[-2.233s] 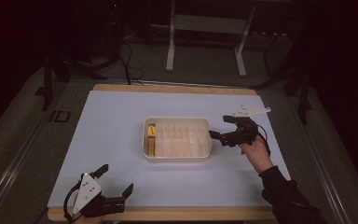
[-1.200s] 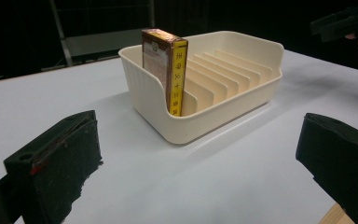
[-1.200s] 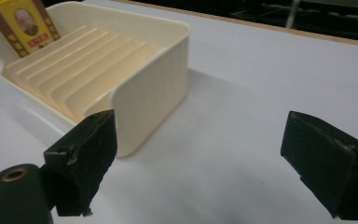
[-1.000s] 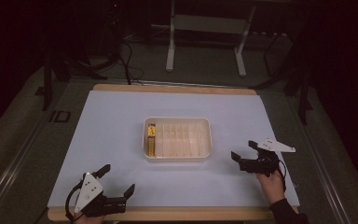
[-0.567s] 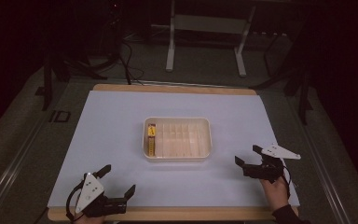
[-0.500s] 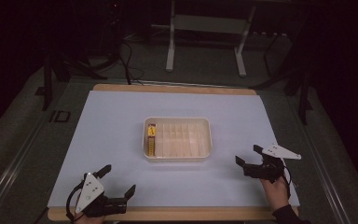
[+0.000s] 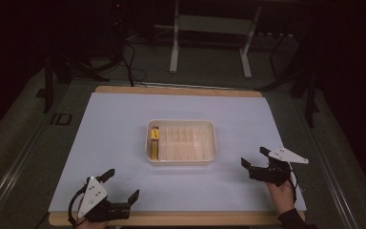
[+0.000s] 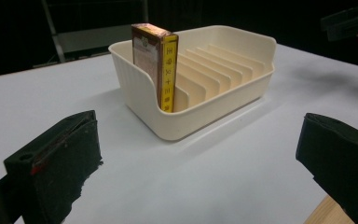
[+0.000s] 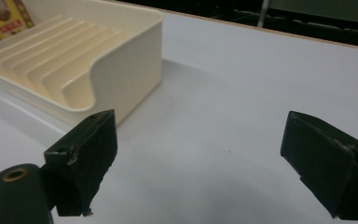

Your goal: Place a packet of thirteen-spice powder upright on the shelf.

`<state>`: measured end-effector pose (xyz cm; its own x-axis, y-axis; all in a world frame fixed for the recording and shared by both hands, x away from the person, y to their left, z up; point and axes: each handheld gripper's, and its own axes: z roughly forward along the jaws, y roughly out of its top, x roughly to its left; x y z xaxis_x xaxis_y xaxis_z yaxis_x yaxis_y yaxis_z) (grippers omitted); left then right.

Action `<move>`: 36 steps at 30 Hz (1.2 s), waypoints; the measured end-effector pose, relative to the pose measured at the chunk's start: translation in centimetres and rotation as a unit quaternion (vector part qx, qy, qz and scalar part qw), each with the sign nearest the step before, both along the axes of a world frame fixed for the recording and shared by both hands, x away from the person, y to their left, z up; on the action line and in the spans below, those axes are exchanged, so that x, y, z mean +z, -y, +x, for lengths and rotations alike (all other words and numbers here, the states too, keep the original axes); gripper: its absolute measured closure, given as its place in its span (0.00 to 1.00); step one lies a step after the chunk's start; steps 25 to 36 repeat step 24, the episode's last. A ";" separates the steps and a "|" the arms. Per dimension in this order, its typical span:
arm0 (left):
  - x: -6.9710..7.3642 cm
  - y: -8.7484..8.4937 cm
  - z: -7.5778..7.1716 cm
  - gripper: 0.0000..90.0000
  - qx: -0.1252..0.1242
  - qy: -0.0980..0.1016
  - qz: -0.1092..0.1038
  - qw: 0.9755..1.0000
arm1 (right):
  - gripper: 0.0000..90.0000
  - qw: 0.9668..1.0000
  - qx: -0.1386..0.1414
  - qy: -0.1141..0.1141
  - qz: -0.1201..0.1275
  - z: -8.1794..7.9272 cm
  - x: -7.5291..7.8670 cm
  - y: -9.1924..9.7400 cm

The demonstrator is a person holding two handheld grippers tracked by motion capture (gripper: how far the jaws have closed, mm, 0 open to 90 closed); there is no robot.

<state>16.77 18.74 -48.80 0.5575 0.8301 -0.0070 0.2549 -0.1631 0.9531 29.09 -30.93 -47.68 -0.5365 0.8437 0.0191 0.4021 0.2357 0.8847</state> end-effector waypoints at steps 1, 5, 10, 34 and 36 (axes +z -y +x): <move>0.0 0.0 0.0 0.00 0.000 -0.001 0.001 1.000 | 0.12 1.000 0.000 -0.001 -0.002 0.1 -0.1 0.0; 0.0 0.0 0.0 0.00 0.005 -0.005 0.001 1.000 | 0.14 1.000 -0.003 0.003 -0.006 0.1 -0.1 0.0; 0.0 -0.2 0.0 0.00 0.011 -0.012 -0.003 1.000 | 0.14 1.000 -0.006 0.008 0.004 0.1 0.0 0.2; 0.0 -0.1 0.0 0.00 0.012 -0.010 -0.007 1.000 | 0.14 1.000 0.006 -0.007 0.008 0.2 -0.2 0.1; 0.0 -0.1 0.0 0.00 0.012 -0.010 -0.007 1.000 | 0.14 1.000 0.006 -0.007 0.008 0.2 -0.2 0.1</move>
